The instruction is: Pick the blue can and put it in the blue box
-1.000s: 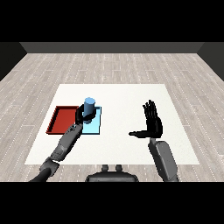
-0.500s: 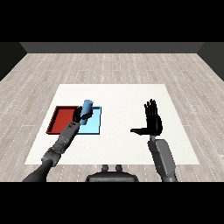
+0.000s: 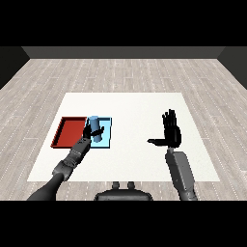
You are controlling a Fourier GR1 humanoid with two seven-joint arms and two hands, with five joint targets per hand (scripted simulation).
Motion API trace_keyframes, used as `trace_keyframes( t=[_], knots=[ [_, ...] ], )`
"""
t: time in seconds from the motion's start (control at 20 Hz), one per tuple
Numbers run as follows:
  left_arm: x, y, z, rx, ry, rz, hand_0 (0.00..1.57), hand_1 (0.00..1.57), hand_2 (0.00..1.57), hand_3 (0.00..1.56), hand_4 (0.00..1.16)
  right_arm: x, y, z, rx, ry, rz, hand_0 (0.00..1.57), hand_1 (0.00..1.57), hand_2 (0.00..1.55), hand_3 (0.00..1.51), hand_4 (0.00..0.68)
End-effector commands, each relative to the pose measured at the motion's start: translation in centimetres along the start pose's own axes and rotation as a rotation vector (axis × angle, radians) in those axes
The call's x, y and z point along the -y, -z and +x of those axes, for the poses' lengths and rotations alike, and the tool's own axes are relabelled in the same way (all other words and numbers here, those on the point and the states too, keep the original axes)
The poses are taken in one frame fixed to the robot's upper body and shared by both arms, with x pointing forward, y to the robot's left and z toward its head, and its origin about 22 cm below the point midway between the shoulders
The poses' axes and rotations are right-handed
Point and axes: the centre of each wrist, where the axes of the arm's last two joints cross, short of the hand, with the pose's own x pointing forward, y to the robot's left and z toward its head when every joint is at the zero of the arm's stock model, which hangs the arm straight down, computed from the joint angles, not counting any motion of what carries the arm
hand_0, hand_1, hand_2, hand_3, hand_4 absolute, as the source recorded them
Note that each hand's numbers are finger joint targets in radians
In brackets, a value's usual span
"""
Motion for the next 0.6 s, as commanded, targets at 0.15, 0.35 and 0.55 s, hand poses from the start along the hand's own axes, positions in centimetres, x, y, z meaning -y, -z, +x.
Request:
trace_keyframes(
  t=[0.15, 0.35, 0.55],
  knots=[
    [-2.2, 1.2, 0.4, -0.147, 0.085, -0.016, 0.0, 0.0, 0.0, 0.0, 0.36, 2.1, 0.8, 1.2, 0.009, 0.031, 0.022, 0.0, 0.0, 0.0, 0.0, 0.0],
    [-0.1, 0.2, 0.2, -0.069, 0.102, 0.096, 0.0, 0.0, 0.0, 0.0, 0.0, 0.7, 0.1, 0.8, 0.021, 0.013, 0.028, 0.0, 0.0, 0.0, 0.0, 0.0],
    [-1.3, 0.9, 0.8, -0.037, 0.047, 0.146, 0.0, 0.0, 0.0, 0.0, 0.0, -0.1, -1.2, 1.7, 0.031, 0.01, 0.015, 0.0, 0.0, 0.0, 0.0, 0.0]
  ],
)
